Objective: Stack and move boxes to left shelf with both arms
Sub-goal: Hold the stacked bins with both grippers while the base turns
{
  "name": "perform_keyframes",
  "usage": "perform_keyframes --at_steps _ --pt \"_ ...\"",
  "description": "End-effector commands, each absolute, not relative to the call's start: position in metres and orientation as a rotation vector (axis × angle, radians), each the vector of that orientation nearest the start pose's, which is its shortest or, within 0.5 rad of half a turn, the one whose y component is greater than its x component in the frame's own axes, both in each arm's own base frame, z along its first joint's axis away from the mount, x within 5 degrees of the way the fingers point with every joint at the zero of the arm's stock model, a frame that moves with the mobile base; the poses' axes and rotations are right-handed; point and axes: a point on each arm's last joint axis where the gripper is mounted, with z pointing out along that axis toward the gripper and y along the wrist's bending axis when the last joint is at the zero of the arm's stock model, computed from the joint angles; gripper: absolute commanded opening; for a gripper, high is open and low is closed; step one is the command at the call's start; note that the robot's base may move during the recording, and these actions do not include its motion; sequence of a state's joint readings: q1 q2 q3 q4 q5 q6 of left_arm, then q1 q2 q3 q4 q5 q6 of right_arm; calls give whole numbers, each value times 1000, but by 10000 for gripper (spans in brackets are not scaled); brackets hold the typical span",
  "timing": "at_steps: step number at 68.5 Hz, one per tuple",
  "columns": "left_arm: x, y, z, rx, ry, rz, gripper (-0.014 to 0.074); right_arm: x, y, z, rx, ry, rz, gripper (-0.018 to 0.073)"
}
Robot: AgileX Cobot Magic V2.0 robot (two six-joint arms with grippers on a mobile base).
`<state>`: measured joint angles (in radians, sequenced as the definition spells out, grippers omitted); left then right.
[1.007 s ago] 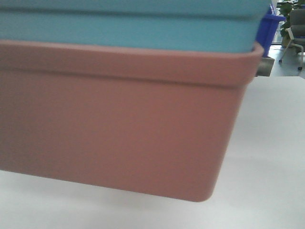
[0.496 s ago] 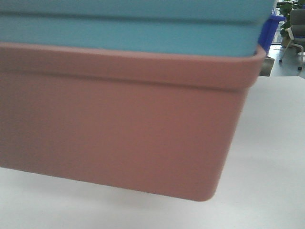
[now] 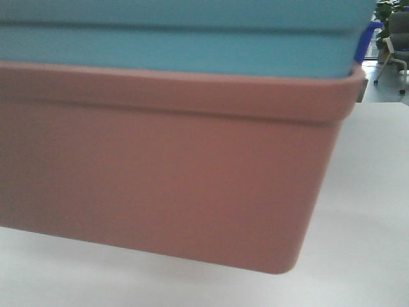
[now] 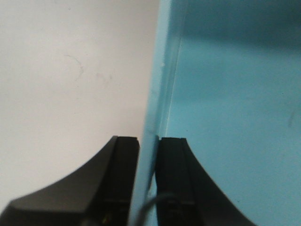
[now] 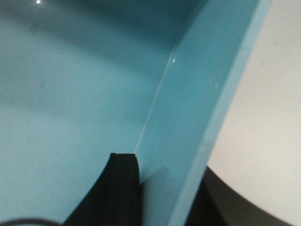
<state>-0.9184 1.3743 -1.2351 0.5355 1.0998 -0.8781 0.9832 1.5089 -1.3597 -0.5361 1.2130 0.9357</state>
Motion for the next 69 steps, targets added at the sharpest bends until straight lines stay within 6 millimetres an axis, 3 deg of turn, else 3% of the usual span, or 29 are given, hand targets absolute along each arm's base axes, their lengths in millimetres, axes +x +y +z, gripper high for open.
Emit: perform_keyframes --at_steps 1,69 --pt "188 -220 372 264 2331 -436 -12 202 247 370 -239 2347 287 57" --pt "188 -221 371 265 2334 -433 -12 202 246 370 -237 2352 279 57"
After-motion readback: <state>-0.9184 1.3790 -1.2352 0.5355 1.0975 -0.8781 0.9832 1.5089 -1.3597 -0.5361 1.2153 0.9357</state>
